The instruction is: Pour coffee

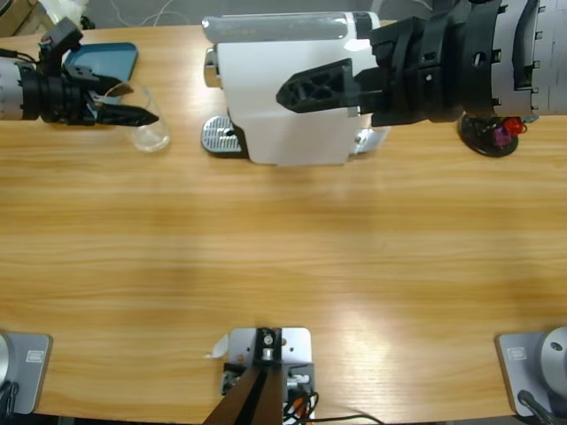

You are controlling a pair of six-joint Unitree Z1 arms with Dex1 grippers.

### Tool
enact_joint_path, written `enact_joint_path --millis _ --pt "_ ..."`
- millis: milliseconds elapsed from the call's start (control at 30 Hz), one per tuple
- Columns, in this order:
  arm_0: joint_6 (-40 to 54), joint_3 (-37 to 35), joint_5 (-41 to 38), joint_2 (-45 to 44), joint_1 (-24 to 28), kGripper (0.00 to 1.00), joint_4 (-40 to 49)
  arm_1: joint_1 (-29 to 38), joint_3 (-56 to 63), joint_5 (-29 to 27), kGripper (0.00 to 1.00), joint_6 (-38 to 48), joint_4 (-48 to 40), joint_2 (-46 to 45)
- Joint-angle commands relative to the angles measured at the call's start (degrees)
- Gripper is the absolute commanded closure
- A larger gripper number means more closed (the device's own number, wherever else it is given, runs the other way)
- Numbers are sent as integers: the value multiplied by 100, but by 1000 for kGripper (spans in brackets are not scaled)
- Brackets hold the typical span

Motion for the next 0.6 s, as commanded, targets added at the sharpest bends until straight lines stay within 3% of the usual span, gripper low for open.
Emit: enact_joint_path --millis 33,267,600 --pt "1000 -272 -828 366 14 478 100 -85 304 128 0 73 30 112" --pt "1595 -583 -847 677 -213 469 393 -213 304 356 0 24 225 59" --pt "1738 -1033 -836 1336 -447 469 407 -322 281 428 0 -121 260 -315"
